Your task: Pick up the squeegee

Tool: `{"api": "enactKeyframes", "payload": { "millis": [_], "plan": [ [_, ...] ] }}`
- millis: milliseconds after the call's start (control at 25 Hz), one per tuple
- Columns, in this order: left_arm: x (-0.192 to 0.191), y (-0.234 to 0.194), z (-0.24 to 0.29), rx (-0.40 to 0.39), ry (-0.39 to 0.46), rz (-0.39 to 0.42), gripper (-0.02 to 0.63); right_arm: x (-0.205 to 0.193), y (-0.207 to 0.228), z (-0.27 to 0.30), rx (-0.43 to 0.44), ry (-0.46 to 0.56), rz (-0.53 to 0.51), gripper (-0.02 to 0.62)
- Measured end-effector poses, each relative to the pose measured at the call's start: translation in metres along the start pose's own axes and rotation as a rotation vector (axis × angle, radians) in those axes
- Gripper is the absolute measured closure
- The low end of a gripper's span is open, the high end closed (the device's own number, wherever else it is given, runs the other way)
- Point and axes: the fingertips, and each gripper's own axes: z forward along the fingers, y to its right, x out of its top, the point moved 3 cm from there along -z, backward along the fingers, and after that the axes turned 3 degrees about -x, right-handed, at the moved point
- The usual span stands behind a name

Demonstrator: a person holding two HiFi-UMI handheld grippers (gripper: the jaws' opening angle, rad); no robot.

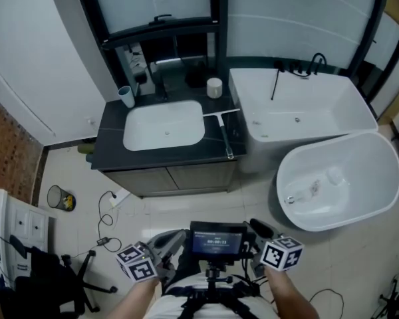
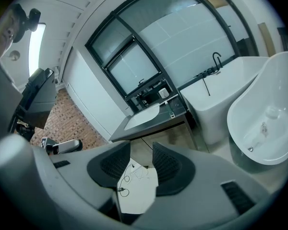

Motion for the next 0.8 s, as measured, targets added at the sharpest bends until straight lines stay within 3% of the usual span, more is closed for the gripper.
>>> {"api": "enactKeyframes", "payload": {
  "millis": [400, 800],
  "plan": [
    [0.074, -0.057, 0.012, -0.035, -0.015, 0.009, 0.612, 0.056, -0.018, 0.067, -0.036, 0.013, -0.005, 0.443],
    [0.112, -0.096, -0.003, -0.042, -0.012, 0.002, 0.612, 0.079, -0.043, 0.112, -0.047, 0.031, -0.006, 0.443]
  ]
}}
